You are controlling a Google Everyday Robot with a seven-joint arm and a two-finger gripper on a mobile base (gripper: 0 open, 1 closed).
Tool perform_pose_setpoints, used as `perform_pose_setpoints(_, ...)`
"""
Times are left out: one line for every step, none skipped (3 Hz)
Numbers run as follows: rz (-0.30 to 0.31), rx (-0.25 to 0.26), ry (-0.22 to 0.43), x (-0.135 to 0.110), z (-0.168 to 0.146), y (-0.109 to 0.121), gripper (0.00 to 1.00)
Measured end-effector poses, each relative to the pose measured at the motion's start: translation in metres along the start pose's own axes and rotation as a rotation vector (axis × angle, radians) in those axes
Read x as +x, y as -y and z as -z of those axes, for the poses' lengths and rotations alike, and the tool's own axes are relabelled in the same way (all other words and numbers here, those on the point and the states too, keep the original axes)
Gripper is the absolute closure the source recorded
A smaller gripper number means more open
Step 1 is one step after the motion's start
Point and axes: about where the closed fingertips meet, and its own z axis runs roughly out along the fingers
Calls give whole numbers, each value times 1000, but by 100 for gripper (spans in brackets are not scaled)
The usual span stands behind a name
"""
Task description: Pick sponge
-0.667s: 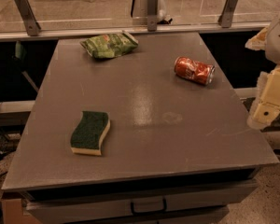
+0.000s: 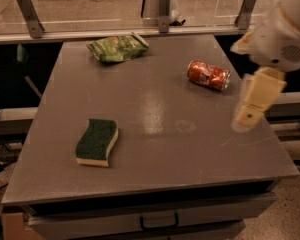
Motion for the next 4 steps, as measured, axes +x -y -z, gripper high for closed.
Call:
perform_pose_setpoints(72,-90,135,-82,-43,1,0)
perform_pose_setpoints(145,-176,246,-166,-80,-12,0)
perform_pose_setpoints(145,-176,246,-166,-80,-12,0)
perform_pose_setpoints(148,-184,263,-167,-82,-11,0)
